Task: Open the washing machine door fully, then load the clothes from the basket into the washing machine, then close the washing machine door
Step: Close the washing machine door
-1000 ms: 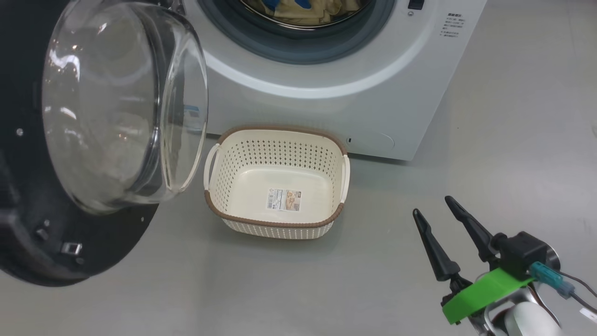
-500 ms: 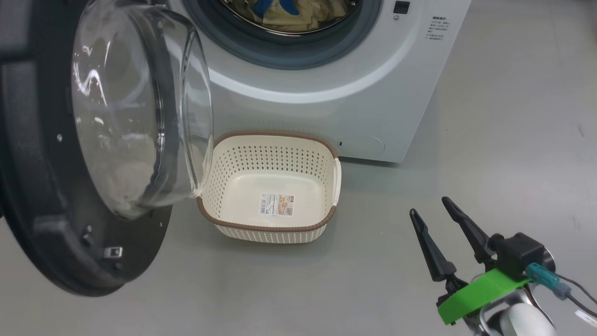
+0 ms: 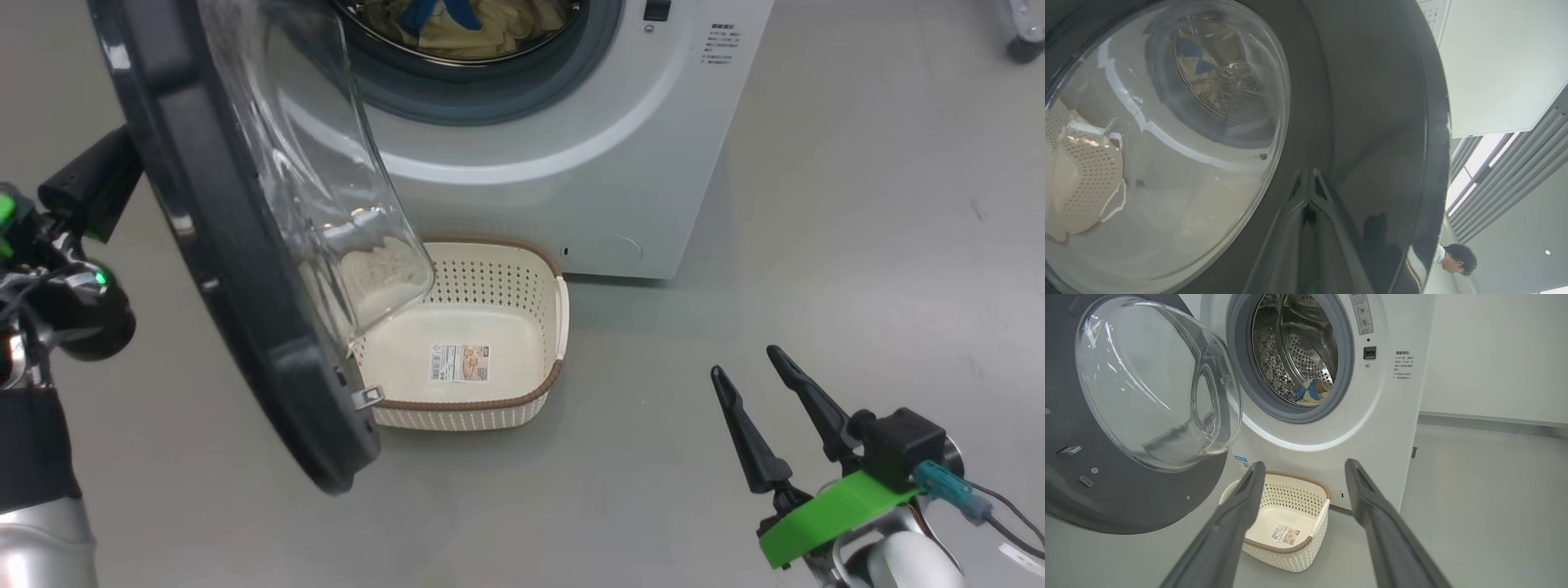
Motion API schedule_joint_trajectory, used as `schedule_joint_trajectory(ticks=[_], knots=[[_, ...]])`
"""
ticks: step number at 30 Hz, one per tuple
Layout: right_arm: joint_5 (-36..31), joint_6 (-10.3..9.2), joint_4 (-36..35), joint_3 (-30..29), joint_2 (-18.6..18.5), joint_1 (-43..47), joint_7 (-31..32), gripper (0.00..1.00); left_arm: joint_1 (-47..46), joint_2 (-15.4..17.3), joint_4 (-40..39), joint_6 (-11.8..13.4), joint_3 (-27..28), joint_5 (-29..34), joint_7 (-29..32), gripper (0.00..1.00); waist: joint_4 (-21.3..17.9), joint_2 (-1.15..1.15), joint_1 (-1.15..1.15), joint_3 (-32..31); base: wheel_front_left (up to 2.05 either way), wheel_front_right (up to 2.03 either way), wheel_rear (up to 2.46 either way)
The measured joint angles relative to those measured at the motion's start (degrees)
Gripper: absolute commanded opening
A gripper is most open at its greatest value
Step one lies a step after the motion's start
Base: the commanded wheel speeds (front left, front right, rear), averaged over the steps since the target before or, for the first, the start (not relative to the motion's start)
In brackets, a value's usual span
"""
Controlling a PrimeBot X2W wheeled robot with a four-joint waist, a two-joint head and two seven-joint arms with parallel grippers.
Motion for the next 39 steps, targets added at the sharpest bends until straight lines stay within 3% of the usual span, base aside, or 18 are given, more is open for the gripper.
schedule_joint_trajectory(ticks=[8, 22, 31, 39], knots=[[0.0, 0.0, 0.0, -0.1, 0.1, -0.1, 0.0, 1.0, -3.1, -3.3, 3.8, -1.8, -1.8, 1.2, -3.4, 0.0, -2.1, 0.0, 0.0, 0.7, 0.0, 0.0, 0.0], [0.5, 0.0, 0.1, 0.1, 0.3, -0.1, 0.0, 1.0, -9.2, -7.4, 16.2, -10.6, -4.2, 2.3, -12.4, 0.0, -4.9, 0.0, 0.0, 1.0, 0.0, 0.0, 0.0], [0.6, 0.0, 0.5, 1.2, -0.2, -0.1, 0.0, 1.0, -13.6, -7.9, 26.6, -16.6, -8.0, 1.4, -19.5, 0.0, -6.2, 0.0, 0.0, 0.4, 0.0, 0.0, 0.0], [0.6, 0.0, 0.7, 1.5, -0.5, -0.2, 0.0, 1.0, -16.2, -8.0, 32.7, -19.2, -11.7, -1.0, -23.6, 0.0, -7.5, 0.0, 0.0, 0.4, 0.0, 0.0, 0.0]])
